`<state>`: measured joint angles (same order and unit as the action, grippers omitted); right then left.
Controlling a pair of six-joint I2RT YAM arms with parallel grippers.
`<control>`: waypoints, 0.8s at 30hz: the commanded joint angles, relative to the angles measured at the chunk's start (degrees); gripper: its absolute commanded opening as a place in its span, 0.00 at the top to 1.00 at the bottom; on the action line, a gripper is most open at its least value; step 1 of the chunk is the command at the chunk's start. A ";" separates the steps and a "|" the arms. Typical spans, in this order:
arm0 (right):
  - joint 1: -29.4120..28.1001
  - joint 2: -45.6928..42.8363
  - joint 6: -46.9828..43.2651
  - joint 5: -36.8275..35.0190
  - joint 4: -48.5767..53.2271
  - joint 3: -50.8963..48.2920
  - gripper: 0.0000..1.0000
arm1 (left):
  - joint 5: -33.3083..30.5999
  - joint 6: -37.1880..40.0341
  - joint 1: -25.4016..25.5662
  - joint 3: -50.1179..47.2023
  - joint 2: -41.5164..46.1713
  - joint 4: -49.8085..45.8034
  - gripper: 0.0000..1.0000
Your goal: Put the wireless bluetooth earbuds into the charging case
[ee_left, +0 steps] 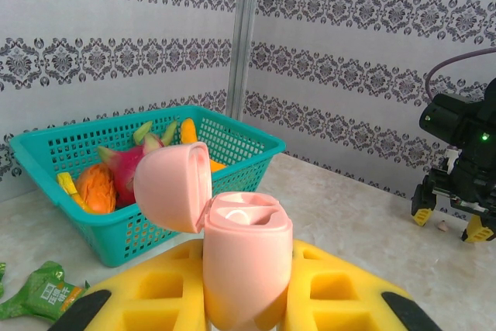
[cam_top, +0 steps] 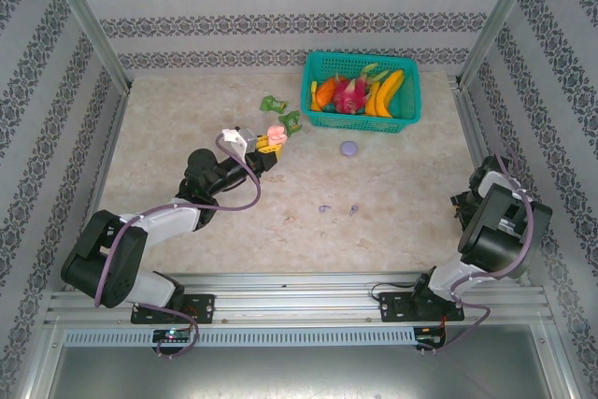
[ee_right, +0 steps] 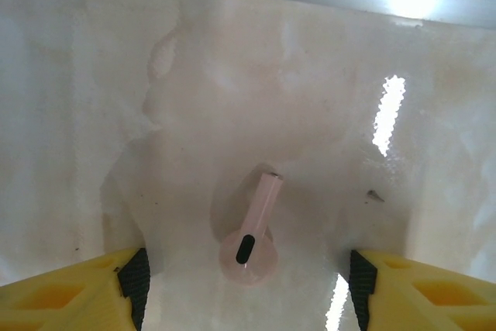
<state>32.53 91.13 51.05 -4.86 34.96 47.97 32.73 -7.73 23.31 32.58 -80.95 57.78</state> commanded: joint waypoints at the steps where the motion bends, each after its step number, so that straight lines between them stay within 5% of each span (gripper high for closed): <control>1: 0.47 3.03 -1.74 1.71 -5.54 0.97 0.36 | -0.03 0.43 0.96 1.33 -0.35 1.88 1.00; 24: -1.61 3.22 -3.68 3.98 -6.84 1.38 0.73 | 0.24 -0.10 0.99 1.69 -2.02 3.53 1.00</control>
<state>32.32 92.95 47.79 -4.05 33.87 49.89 32.73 -7.75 23.31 32.60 -82.89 57.87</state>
